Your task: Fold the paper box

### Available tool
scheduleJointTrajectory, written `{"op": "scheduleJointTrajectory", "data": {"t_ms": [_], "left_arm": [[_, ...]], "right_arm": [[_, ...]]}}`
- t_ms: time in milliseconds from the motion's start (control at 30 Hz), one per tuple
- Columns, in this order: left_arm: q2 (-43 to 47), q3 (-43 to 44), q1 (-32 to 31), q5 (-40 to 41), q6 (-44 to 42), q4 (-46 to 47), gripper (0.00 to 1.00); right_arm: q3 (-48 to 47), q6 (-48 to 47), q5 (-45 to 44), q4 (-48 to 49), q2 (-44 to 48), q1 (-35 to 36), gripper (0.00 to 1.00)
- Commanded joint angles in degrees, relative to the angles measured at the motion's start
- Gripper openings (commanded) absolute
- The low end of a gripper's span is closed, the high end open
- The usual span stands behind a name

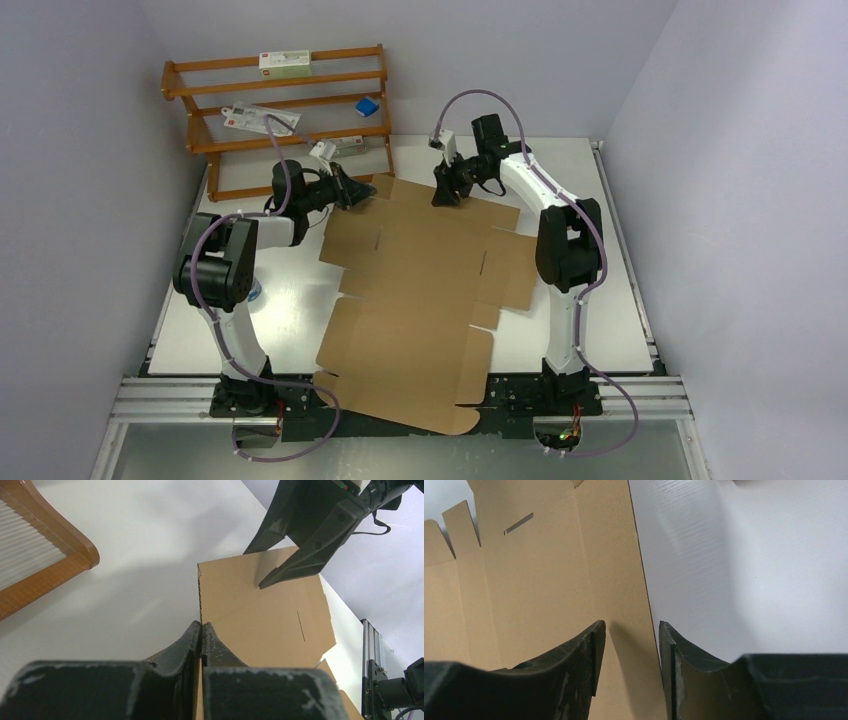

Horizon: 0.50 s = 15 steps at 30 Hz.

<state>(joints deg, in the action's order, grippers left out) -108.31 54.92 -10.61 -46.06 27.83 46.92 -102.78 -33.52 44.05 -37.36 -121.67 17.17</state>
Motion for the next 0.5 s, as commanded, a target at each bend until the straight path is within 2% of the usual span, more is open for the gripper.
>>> {"op": "scheduleJointTrajectory", "data": {"t_ms": [0, 200, 333, 367, 467], "left_arm": [[1.3, 0.0, -0.8, -0.5, -1.3, 3.2, 0.08], [2.8, 0.8, -1.6, 3.6, -4.8, -3.9, 0.15], [5.3, 0.2, -1.9, 6.4, -6.4, -8.5, 0.21], [6.0, -0.3, -2.0, 7.7, -6.4, -9.5, 0.25], [8.6, -0.4, -2.2, 12.6, -6.6, -16.5, 0.38]], "right_arm": [[-0.6, -3.2, 1.4, -3.1, 1.0, 0.1, 0.42], [0.7, -5.0, -2.5, -2.8, 2.6, 0.8, 0.32], [2.8, -5.5, -5.7, -0.9, 4.7, 1.2, 0.15], [2.9, -5.8, -6.4, -0.9, 5.0, 1.3, 0.12], [2.9, -6.8, -8.2, -1.1, 5.8, 1.8, 0.11]]}}
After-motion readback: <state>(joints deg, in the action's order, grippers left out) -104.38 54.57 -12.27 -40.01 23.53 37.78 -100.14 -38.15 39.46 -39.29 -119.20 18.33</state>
